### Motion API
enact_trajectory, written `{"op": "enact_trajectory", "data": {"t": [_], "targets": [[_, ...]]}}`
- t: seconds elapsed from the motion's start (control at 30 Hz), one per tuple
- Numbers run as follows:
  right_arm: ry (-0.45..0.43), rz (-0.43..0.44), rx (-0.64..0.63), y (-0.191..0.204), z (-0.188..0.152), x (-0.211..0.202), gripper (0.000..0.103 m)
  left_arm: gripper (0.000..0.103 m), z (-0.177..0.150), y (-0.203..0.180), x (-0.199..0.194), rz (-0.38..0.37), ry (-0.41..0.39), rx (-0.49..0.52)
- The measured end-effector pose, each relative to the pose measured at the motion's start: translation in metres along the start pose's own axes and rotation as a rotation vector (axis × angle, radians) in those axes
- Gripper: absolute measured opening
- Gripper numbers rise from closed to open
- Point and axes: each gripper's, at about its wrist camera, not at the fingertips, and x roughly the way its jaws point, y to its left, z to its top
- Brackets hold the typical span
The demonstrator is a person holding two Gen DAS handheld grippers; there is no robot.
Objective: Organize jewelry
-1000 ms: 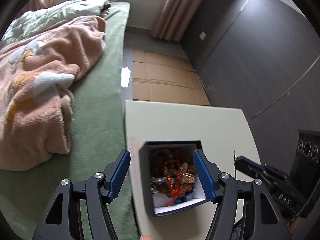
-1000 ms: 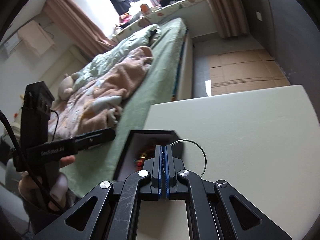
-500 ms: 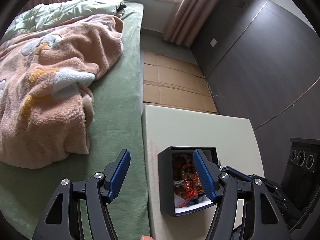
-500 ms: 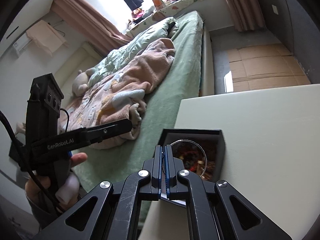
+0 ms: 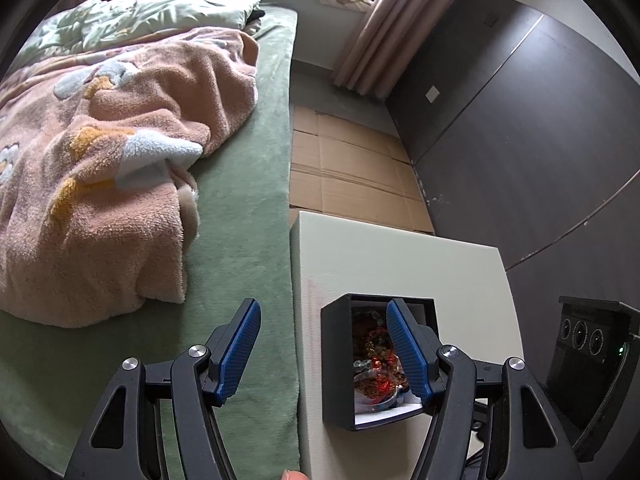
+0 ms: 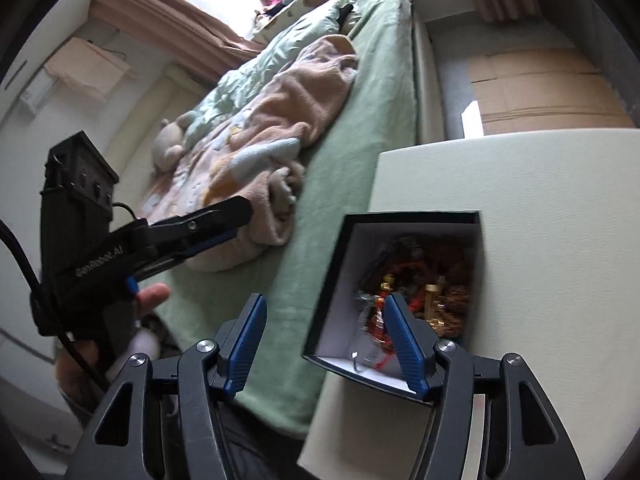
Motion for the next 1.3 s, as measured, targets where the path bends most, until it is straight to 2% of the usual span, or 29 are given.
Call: {"op": "enact_trajectory", "data": {"t": [0.3, 0.37, 0.63, 0.73, 0.77, 0.83, 0.87, 1.03, 1.07, 1.3], "targets": [[-0.065, -0.081, -0.01, -0.008, -0.009, -0.047, 0.062, 0.066, -0.018, -0.011, -0.01, -0.017, -0.009, 0.012], [-0.067, -0.116, -0.02, -0.01, -0.01, -0.055, 0.062, 0.066, -0.024, -0.017, -0.012, -0.037, 0.0, 0.015], [-0.088, -0.127, 0.018, -0.014, -0.023, -0.095, 0.062, 0.067, -0.051, -0.05, -0.039, -0.03, -0.024, 0.073], [-0.113, -0.17, 0.015, -0.014, -0.031, -0.112, 0.062, 0.069, -0.063, -0.064, -0.05, -0.023, -0.035, 0.103], [-0.117, -0.181, 0.021, -0.015, -0.033, -0.117, 0.064, 0.072, -0.067, -0.069, -0.053, -0.022, -0.039, 0.116], [-0.13, -0.209, 0.03, -0.013, -0.038, -0.128, 0.08, 0.092, -0.076, -0.078, -0.061, -0.027, -0.057, 0.14], [-0.142, -0.227, 0.032, -0.013, -0.041, -0.134, 0.091, 0.094, -0.08, -0.082, -0.066, -0.03, -0.066, 0.15], [-0.202, -0.304, 0.032, -0.006, -0.059, -0.166, 0.096, 0.094, -0.101, -0.099, -0.091, -0.012, -0.104, 0.192], [-0.212, -0.311, 0.03, -0.005, -0.062, -0.171, 0.103, 0.094, -0.104, -0.102, -0.095, -0.008, -0.111, 0.2], [-0.29, -0.378, -0.01, 0.013, -0.088, -0.206, 0.103, 0.099, -0.134, -0.126, -0.132, 0.031, -0.188, 0.264]]}}
